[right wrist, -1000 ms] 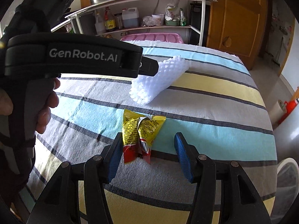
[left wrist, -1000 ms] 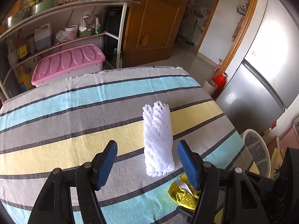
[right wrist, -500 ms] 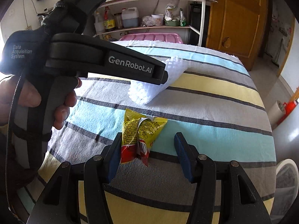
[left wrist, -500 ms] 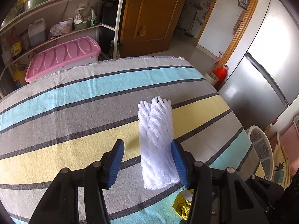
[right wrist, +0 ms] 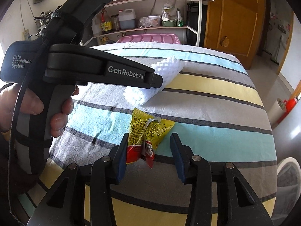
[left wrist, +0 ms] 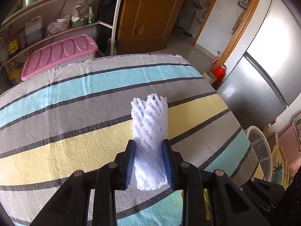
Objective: Collect trash
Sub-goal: 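Close the right tool on the yellow snack wrapper and lift it, then carry the yellow wrapper in the right tool while the left tool carries the foam sleeve over the bin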
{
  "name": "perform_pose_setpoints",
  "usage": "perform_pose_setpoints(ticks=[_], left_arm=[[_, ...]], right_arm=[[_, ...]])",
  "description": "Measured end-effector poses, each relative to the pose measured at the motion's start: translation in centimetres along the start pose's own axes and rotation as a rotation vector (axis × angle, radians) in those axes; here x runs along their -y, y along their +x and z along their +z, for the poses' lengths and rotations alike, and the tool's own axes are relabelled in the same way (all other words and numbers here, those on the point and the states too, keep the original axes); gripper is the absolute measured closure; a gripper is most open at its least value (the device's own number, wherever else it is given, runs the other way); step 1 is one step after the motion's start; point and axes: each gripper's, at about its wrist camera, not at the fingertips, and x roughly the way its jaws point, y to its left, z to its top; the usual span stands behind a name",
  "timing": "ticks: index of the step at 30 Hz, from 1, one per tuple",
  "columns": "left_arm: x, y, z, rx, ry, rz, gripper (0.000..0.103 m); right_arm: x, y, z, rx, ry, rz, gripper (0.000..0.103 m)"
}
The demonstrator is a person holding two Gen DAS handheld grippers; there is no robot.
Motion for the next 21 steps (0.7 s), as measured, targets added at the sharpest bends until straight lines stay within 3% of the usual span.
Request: perform_pose_setpoints(ticks=[7,21], left_arm=[[0.0,-0.5,-0.3,0.002,0.005,0.032,0.074],[-0.6,-3.0,-2.7,0.010,-0.015,0.041,0.076]], right_arm=[[0.4,-0.1,0.0,0.001,0.018,-0.014,0.079],[1.1,-0.3,0.2,0.009,0.046,-0.033,0.082]])
